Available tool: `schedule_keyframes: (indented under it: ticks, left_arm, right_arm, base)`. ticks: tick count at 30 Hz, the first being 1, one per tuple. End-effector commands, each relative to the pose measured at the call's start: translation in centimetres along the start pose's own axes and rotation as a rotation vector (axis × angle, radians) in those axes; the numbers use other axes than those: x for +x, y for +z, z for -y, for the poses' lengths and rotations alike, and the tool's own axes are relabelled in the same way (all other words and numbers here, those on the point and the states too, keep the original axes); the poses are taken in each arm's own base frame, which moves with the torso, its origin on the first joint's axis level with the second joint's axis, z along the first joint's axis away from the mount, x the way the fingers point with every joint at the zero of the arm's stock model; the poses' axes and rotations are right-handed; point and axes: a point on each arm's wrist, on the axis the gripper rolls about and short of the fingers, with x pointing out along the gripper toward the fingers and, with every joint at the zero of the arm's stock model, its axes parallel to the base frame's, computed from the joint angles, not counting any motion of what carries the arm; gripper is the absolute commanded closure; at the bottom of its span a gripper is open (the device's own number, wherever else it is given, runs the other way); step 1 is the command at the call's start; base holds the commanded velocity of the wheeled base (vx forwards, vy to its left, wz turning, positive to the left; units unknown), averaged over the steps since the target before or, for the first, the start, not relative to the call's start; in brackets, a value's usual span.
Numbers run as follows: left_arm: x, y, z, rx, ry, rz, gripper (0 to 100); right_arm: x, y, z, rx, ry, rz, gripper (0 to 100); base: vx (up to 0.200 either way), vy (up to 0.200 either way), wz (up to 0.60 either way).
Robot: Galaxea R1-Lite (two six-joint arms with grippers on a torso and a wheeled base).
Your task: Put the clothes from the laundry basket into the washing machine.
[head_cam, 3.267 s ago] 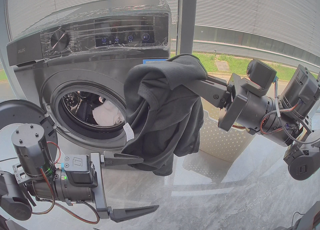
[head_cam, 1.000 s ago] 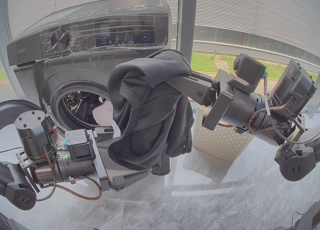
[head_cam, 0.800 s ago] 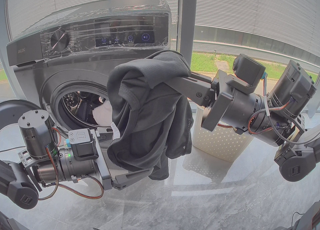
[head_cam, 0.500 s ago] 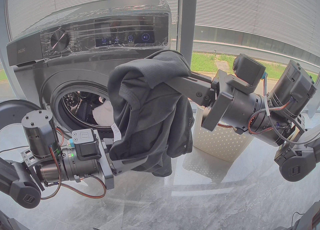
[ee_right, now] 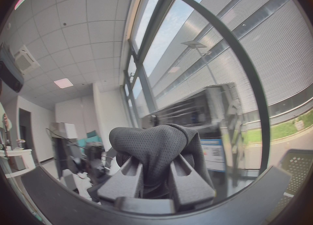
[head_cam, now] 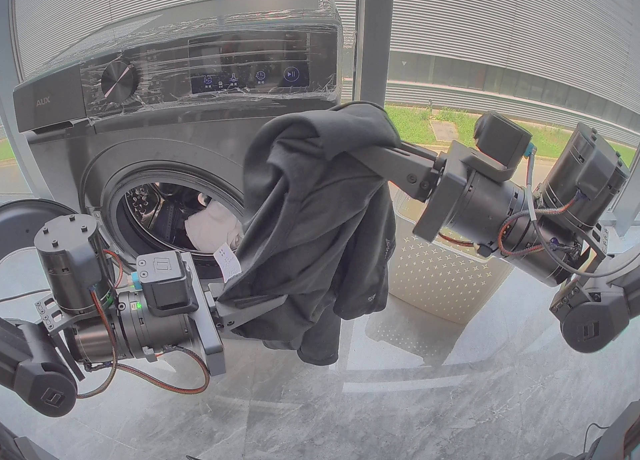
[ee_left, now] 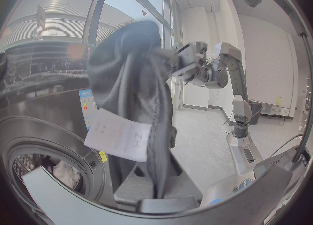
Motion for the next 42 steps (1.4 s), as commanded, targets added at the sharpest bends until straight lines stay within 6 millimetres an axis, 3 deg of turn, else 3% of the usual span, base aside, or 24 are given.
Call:
schedule_keyframes:
  ticks: [1, 4, 8, 17, 31, 32, 37, 42]
  left_arm:
    - [-2.4, 2.5, 0.5, 0.054, 0.037, 0.091, 100]
    - [-3.4, 3.0, -0.2, 0.061, 0.091, 0.107, 100]
    - [-3.7, 3.2, -0.6, 0.067, 0.114, 0.115, 100]
    - [-3.5, 4.2, -1.1, 0.06, 0.129, 0.146, 100]
    - [-3.4, 5.0, -1.4, 0.07, 0.136, 0.171, 100]
    - [-3.4, 5.1, -1.4, 0.07, 0.136, 0.172, 100]
    - [-3.0, 6.1, -2.0, 0.083, 0.143, 0.2, 100]
    - [-2.5, 7.8, -2.8, 0.112, 0.152, 0.244, 100]
  right_arm:
    - [-2.2, -0.4, 4.7, -0.023, -0.19, -0.025, 100]
    - [-3.3, -0.4, 5.5, -0.026, -0.23, -0.035, 100]
    - [-3.9, -1.0, 4.9, -0.014, -0.228, -0.061, 100]
    - [-5.5, -3.4, 0.5, 0.054, -0.101, -0.175, 100]
    - [-5.9, -3.8, 0.8, 0.063, -0.087, -0.198, 100]
    - [-5.9, -3.8, 0.9, 0.063, -0.087, -0.198, 0]
    - [-6.5, -4.4, 0.8, 0.072, -0.095, -0.225, 0]
    - [-9.0, -6.2, 0.6, 0.108, -0.137, -0.317, 0]
  base:
    - [0.0, 0.0, 0.0]
    - [0.0, 0.0, 0.0]
    - [0.0, 0.0, 0.0]
    - [0.0, 0.0, 0.0]
    - [0.0, 0.0, 0.0]
    - [0.0, 0.0, 0.0]
    - [0.0, 0.0, 0.0]
    - [0.0, 0.0, 0.0]
